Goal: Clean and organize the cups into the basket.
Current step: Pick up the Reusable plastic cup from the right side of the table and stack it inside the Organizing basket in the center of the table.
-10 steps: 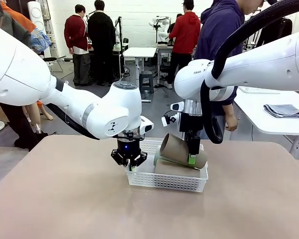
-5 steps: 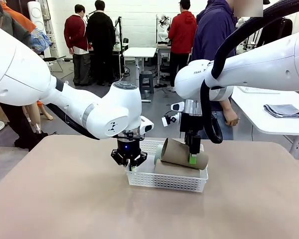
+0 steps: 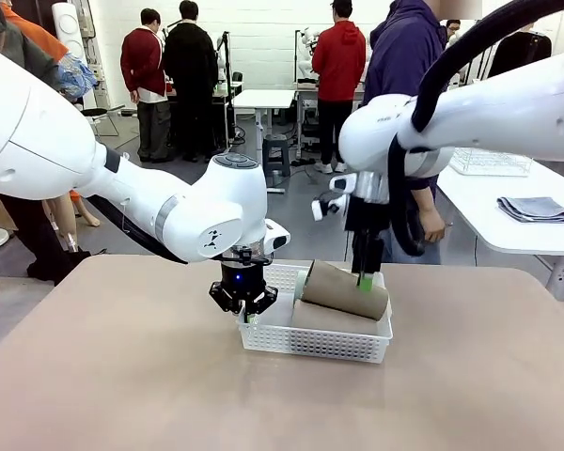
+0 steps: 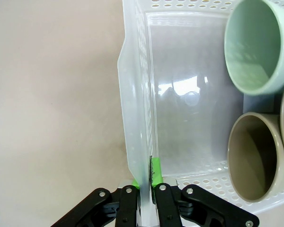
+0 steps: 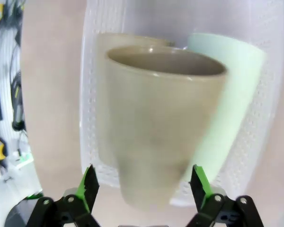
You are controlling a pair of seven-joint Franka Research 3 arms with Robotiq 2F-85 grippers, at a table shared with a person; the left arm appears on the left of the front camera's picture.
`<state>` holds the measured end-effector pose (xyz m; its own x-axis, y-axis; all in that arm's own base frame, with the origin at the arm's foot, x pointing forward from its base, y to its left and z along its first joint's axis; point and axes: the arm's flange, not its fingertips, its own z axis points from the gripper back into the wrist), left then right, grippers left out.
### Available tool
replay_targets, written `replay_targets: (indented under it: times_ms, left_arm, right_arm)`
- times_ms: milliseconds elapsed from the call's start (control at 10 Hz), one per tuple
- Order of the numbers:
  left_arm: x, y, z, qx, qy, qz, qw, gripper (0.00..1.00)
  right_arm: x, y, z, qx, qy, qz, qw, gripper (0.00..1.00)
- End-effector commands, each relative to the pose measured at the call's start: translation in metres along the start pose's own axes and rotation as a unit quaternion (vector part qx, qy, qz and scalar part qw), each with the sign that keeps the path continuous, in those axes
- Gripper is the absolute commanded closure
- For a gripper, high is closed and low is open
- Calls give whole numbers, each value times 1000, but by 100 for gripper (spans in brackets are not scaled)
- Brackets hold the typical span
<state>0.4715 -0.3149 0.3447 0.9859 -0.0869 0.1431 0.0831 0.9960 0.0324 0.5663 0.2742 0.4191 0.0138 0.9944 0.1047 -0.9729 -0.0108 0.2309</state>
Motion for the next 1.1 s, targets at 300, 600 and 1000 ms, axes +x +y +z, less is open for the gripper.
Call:
replay_targets:
  times_ms: [300,600,1000]
  left_arm:
    - [0,0,0,0,0,0,1000,100]
    - [0,0,0,0,0,0,1000,100]
    - [0,0,0,0,0,0,1000,100]
  right_arm:
    - [-166,91,85,-86,-292,55,951,0]
    - [-254,145,70,-84,-371,57,923,0]
    - [-328,174,44,-132,-451,-17,883,0]
